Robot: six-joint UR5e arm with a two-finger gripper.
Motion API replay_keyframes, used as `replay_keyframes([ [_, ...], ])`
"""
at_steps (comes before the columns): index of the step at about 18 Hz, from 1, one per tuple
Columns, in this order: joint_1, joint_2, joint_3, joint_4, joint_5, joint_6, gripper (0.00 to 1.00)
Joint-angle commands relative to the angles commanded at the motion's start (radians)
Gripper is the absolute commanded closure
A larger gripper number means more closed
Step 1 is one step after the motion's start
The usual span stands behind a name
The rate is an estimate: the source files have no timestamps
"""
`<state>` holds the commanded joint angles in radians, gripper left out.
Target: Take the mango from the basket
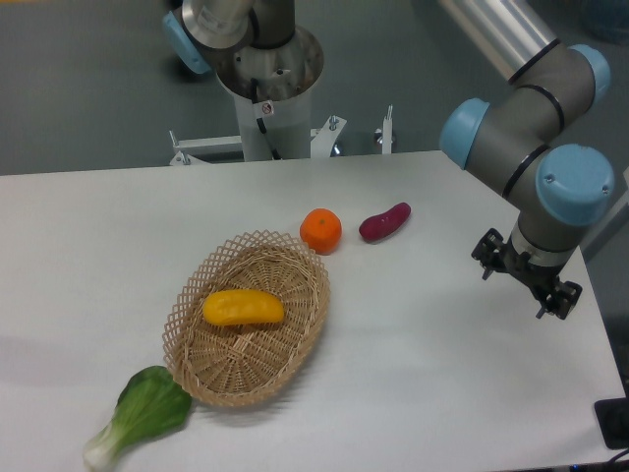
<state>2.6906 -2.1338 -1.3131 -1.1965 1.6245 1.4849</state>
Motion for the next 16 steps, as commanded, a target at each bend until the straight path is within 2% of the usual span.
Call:
replay_keyframes([
  [5, 0.000, 0.003, -0.002, -0.003, -0.008, -0.005, 0.00],
  [8, -0.028, 0.015, -0.021, -0.005, -0.014, -0.038, 0.00],
  [12, -0.031, 0.057, -0.086, 0.000, -0.136, -0.063, 0.00],
  [16, -0.112, 0.072, -0.123, 0.002, -0.143, -0.086, 0.00],
])
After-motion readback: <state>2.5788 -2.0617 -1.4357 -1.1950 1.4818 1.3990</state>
